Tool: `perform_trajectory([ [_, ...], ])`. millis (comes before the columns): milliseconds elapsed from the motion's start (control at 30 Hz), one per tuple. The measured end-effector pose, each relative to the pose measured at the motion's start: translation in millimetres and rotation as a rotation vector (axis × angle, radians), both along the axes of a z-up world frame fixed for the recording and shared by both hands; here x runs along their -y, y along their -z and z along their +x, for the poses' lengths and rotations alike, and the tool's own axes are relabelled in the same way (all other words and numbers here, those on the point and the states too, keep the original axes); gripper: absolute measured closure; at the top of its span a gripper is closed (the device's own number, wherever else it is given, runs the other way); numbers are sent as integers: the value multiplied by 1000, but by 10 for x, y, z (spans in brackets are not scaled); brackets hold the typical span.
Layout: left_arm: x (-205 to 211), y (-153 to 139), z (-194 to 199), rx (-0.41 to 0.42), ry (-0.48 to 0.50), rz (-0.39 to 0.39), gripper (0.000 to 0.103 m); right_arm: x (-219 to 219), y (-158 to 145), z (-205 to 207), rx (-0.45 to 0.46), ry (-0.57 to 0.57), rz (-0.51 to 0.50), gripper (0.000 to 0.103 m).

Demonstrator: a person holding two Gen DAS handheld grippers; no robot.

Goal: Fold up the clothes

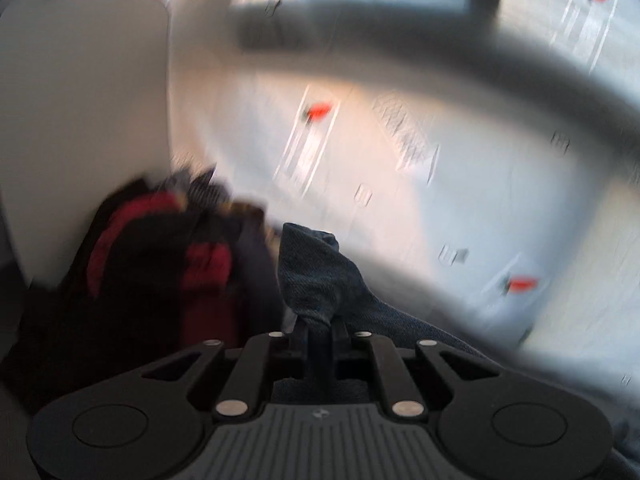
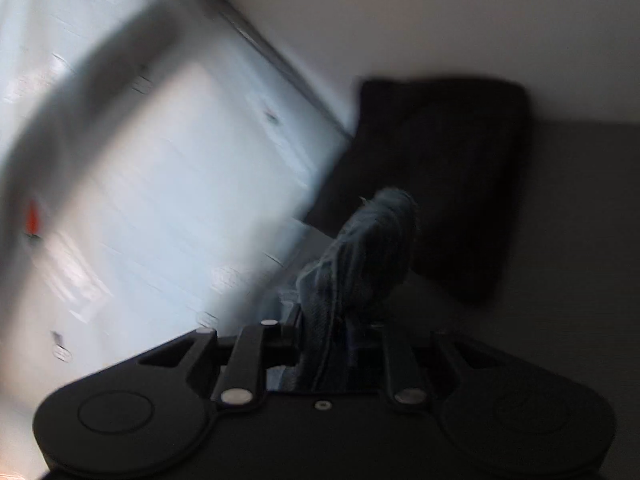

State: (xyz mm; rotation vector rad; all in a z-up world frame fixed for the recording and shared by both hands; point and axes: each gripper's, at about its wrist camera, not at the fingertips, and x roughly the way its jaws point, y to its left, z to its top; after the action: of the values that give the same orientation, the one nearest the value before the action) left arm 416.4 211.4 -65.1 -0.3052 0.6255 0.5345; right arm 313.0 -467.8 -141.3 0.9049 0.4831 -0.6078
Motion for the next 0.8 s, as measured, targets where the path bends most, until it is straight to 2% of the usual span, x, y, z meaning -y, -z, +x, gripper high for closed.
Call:
perform_trajectory([
  [67, -71, 578, -328, -163, -84, -116, 88, -51, 503, -252, -188, 25, 68, 78],
  [133, -194, 1003, -714, -225, -170, -283, 84, -136, 734, -435, -282, 30, 76, 70],
  [200, -279, 1152, -1023, -171, -225, -426, 79, -212, 847, -552, -325, 20, 81, 36],
  [267, -331, 1118, -1158, -102, -232, -471, 75, -263, 837, -513, -324, -34, 65, 31],
  [333, -346, 1009, -1154, -71, -200, -418, 67, -284, 825, -440, -335, -75, 24, 26],
  [367, -346, 951, -1145, -61, -186, -371, 65, -294, 821, -388, -342, -91, 9, 22],
  [467, -331, 768, -1144, -29, -178, -223, 55, -374, 855, -270, -341, -130, -13, 20],
  [533, -379, 665, -1183, 7, -185, -174, 41, -437, 901, -262, -337, -146, -28, 15],
  [600, -458, 591, -1192, 40, -190, -157, 30, -527, 930, -228, -359, -177, -92, 1],
  [700, -519, 531, -1144, 31, -164, -119, 20, -694, 983, -97, -423, -273, -237, 0],
  [800, -475, 492, -1031, -7, -96, -35, 15, -836, 1026, 20, -452, -366, -352, 0],
])
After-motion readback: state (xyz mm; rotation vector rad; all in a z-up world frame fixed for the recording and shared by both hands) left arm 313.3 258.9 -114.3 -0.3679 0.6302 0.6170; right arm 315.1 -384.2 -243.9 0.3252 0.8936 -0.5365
